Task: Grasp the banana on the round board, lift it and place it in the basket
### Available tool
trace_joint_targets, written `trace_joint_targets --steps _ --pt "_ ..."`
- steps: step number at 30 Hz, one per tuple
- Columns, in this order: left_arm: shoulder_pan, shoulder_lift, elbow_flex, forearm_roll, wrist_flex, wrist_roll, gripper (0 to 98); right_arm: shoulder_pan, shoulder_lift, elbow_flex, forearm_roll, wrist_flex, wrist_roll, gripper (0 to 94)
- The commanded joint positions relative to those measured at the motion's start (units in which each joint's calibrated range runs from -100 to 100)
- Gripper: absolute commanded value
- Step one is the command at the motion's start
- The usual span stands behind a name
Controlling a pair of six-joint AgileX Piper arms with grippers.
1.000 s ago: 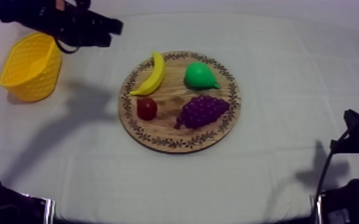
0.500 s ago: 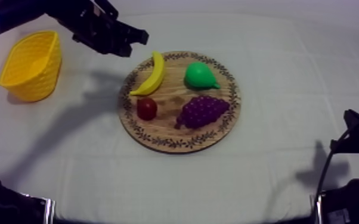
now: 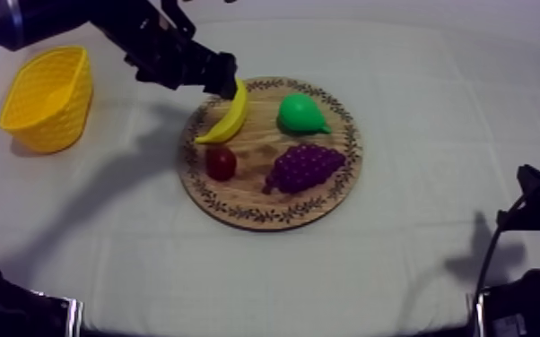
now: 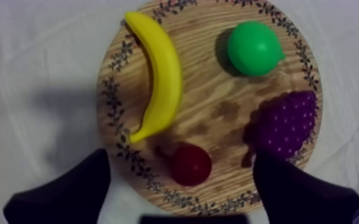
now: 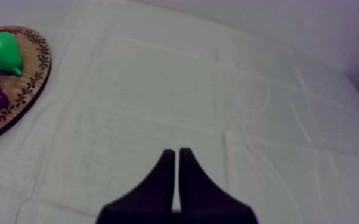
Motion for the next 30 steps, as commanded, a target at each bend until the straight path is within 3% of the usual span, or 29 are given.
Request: trace_joint_targets --steps 1,18,30 --pt "0.0 1.4 -1.8 0.15 0.4 0.0 95.8 0.0 0.0 0.0 0.0 0.0 0.0 0.6" --pt "-1.0 18.3 -15.8 2.73 7.1 -0.7 96.2 0.0 0.0 0.0 0.0 0.0 0.0 0.6" --pt "-1.7 29.5 -23.5 4.11 12.7 -2.4 90.1 0.0 0.0 0.0 0.0 0.0 0.0 0.6"
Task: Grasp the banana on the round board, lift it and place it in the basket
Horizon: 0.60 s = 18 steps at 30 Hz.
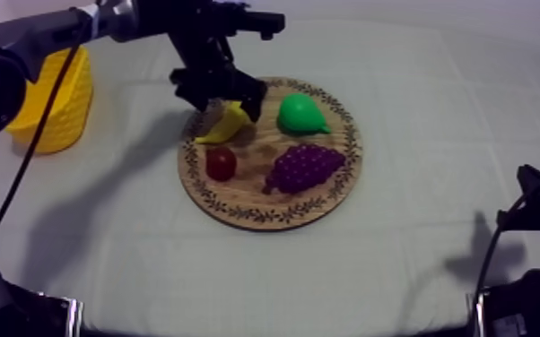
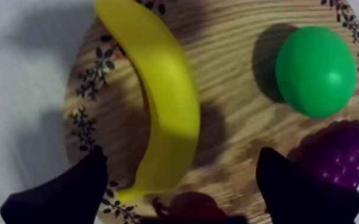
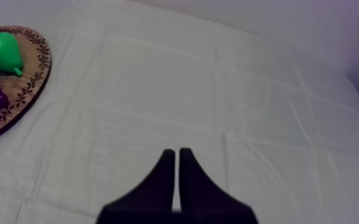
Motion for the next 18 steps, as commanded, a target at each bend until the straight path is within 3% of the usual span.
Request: trace_joint_targets --steps 1,18 --pt "0.0 1.7 -1.5 0.22 1.1 -0.4 88.9 0.0 0.0 0.0 0.0 0.0 0.0 0.6" --pt "0.1 7.1 -7.0 0.23 7.3 -0.5 61.2 0.0 0.0 0.0 0.0 0.0 0.0 0.6"
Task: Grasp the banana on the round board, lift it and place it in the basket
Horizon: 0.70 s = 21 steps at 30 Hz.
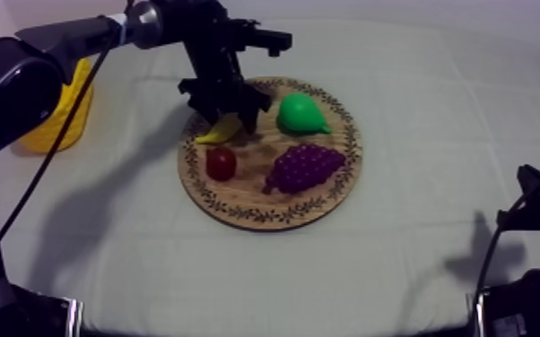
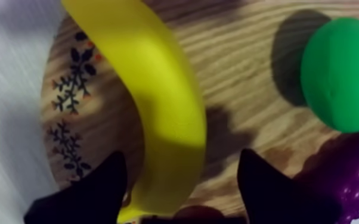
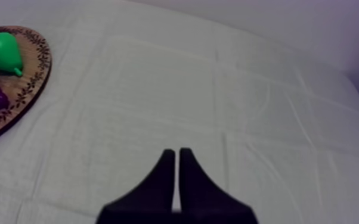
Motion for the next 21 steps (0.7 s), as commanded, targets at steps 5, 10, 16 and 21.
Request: trace_joint_targets --steps 5,10,16,21 --pt "-0.1 0.6 -0.2 0.12 0.2 0.5 49.3 0.0 0.0 0.0 0.0 0.0 0.0 0.6" --pt "-0.1 0.6 -0.3 -0.35 0.2 1.8 39.7 0.0 0.0 0.0 0.0 0.0 0.0 0.6" --pt "0.1 -0.6 0.0 -1.17 0.2 2.9 33.9 0.0 0.0 0.0 0.0 0.0 0.0 0.6" --pt "0.5 -3.3 0.1 -1.99 0.3 3.6 31.7 0.0 0.0 0.0 0.0 0.0 0.0 0.6"
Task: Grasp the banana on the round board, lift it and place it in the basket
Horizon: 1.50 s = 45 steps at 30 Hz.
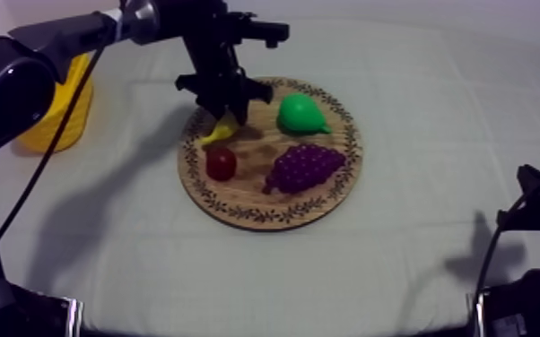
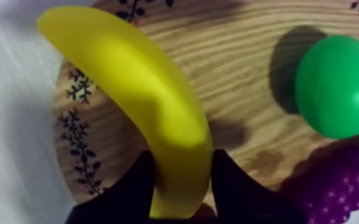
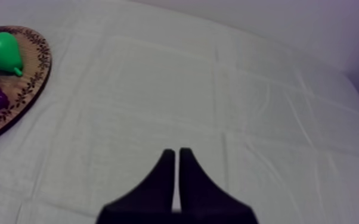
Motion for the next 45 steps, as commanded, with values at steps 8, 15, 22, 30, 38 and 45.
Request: trace_joint_targets --steps 8,15,22,30,38,45 --pt "0.3 -10.2 1.6 -2.24 1.7 2.2 30.1 0.0 0.0 0.0 0.0 0.0 0.0 0.6" --pt "-0.9 -23.4 5.1 -4.87 3.2 4.4 29.7 0.0 0.0 0.0 0.0 0.0 0.0 0.6" --pt "-4.7 -35.5 8.5 -7.44 5.3 5.6 29.6 0.0 0.0 0.0 0.0 0.0 0.0 0.6" --pt "-13.3 -42.5 16.8 -8.08 2.8 4.3 29.4 0.0 0.0 0.0 0.0 0.0 0.0 0.6" --pt "-21.2 -42.7 21.6 -8.49 0.0 2.0 29.4 0.0 0.0 0.0 0.0 0.0 0.0 0.6" --pt "-25.9 -39.4 21.3 -9.11 -1.5 0.2 29.8 0.0 0.0 0.0 0.0 0.0 0.0 0.6"
